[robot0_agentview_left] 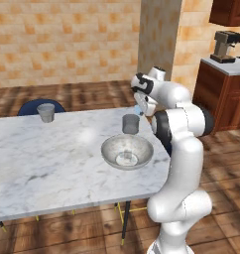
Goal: There are four ice cubes in the ice bowl. Place two ice cubes in each glass of water.
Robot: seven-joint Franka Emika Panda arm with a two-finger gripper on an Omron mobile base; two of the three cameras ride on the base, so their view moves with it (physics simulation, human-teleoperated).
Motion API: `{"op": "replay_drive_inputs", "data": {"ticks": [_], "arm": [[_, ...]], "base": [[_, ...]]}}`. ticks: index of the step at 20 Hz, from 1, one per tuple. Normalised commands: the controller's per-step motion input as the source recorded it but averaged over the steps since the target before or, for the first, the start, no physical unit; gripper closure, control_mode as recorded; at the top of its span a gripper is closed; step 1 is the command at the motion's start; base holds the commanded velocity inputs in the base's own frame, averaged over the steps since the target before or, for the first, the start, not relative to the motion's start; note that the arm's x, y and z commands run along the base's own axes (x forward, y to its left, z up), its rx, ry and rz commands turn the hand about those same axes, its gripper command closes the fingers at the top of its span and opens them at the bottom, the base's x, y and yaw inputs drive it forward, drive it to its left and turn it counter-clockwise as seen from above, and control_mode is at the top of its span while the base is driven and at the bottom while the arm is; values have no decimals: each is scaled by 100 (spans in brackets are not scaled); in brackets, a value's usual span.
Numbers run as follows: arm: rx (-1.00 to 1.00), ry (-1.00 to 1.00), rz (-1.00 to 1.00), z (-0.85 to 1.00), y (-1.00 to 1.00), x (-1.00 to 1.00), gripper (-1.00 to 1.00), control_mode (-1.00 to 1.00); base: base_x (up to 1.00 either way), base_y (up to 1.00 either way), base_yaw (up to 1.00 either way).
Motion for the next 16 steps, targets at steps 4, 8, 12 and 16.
{"op": "replay_drive_inputs", "data": {"ticks": [4, 8, 12, 16], "arm": [[-7, 7, 0, -34, 0, 42, 100, -100], [-7, 7, 0, -25, 0, 50, 100, -100], [-7, 10, 2, -26, 0, 39, 100, -100], [-7, 13, 6, -35, 0, 26, 100, -100]], "base": [[0, 0, 0], [0, 0, 0], [0, 0, 0], [0, 0, 0]]}}
